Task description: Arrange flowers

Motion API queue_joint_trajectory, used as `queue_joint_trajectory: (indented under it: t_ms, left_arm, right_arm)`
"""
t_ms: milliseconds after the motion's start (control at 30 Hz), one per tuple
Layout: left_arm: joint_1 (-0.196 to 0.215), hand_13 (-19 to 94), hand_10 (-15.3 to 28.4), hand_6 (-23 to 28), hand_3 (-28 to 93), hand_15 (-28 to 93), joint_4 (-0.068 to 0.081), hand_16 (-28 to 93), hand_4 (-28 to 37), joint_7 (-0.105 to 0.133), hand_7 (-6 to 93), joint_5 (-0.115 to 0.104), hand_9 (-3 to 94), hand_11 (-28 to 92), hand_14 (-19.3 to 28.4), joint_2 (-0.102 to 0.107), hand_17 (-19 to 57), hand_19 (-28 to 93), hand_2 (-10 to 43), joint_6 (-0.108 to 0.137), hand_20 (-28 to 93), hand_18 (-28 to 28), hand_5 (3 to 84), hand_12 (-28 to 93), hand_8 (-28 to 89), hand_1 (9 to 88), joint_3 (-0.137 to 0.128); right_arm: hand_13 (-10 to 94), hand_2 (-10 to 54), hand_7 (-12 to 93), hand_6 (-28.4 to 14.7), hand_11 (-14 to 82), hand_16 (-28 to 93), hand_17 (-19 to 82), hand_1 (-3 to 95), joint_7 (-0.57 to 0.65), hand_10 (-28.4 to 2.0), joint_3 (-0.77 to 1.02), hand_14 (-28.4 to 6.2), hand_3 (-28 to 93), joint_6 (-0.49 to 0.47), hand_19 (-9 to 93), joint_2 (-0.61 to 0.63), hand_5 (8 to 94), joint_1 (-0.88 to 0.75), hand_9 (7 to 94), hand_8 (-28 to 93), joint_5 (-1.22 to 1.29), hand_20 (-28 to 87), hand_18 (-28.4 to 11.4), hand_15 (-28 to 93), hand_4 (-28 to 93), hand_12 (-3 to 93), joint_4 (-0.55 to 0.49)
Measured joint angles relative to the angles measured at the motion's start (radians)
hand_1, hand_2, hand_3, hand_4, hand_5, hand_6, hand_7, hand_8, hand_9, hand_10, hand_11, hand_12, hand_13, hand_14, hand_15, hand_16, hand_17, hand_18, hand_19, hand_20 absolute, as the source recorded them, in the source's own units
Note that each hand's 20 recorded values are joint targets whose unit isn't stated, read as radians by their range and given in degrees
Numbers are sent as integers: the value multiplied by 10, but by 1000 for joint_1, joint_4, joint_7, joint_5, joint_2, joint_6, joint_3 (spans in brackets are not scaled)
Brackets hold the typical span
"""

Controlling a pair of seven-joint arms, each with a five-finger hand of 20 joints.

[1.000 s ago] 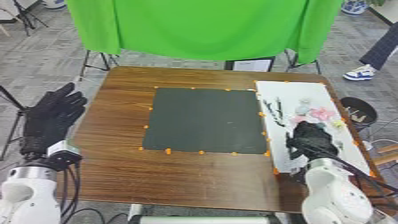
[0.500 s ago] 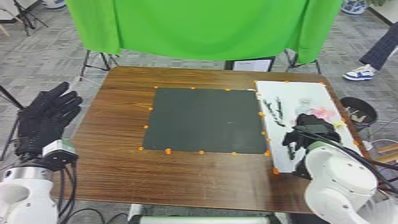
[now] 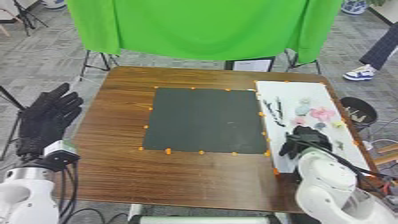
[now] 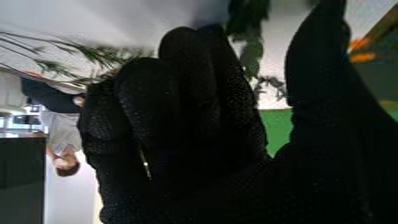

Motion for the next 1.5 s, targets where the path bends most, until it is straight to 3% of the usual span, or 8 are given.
queue_joint_trajectory:
  t_ms: [133,200,533,667,767,833,1000,1500]
  left_arm:
    - [-7,229,169,104,710,362,2,-59,-283,0,123,-2,356,232,167,0,-62,345,106,0,93,155,426,138,-68,256,7]
    - [-11,229,169,104,710,362,2,-60,-283,0,123,-2,357,232,167,0,-62,345,106,0,93,155,426,138,-68,256,8]
    - [-18,230,169,104,709,362,3,-61,-283,-5,123,-2,358,234,168,0,-61,345,107,-3,93,155,427,137,-68,257,9]
    - [-24,230,169,104,708,363,6,-61,-283,-10,124,-2,359,235,168,0,-61,345,107,-5,93,155,427,137,-68,258,15]
    - [-27,231,169,104,709,363,7,-61,-283,-12,124,-2,359,234,168,0,-62,345,107,-7,93,155,427,136,-69,258,17]
    - [-28,231,168,103,711,363,7,-61,-283,-12,124,-2,359,235,168,0,-62,346,105,-8,94,155,427,136,-68,260,19]
    - [-31,231,169,105,711,364,8,-61,-283,-10,122,-2,359,234,168,1,-62,345,101,-9,93,155,427,136,-69,265,22]
    - [-29,228,168,105,712,362,8,-61,-283,-5,120,-12,357,232,167,1,-62,345,88,-9,94,155,428,136,-67,277,21]
  right_arm:
    - [753,-95,179,-63,413,378,481,488,8,-157,-8,-144,658,-1,932,-15,768,27,797,115,1,369,-253,640,-253,394,25]
    - [763,-95,182,-57,389,382,488,547,14,-142,-7,-142,611,-5,932,-21,788,37,810,189,6,376,-251,639,-243,463,32]
    - [787,-95,265,-29,357,387,509,554,41,-121,48,-133,675,-38,932,-53,808,51,839,296,67,395,-248,637,-199,540,71]
    - [840,-95,360,-29,302,364,581,500,33,-100,64,-89,719,-24,931,-51,775,34,859,282,74,302,-196,563,-87,533,70]
    - [930,-95,454,-34,237,344,683,485,7,-85,66,-66,733,53,902,-42,745,5,919,253,69,205,-137,449,-22,450,65]
    - [937,-95,471,-40,222,339,701,492,-21,-79,65,-62,734,147,888,-32,742,-25,930,243,59,199,-125,444,-16,440,64]
    - [937,-95,491,-65,211,345,709,521,-65,-67,58,-58,735,323,868,-3,744,-83,937,224,41,233,-122,455,-31,468,64]
    - [937,-95,519,-95,225,444,707,535,-96,-71,34,-46,744,508,821,49,735,-100,937,207,7,370,-142,455,-31,523,-11]
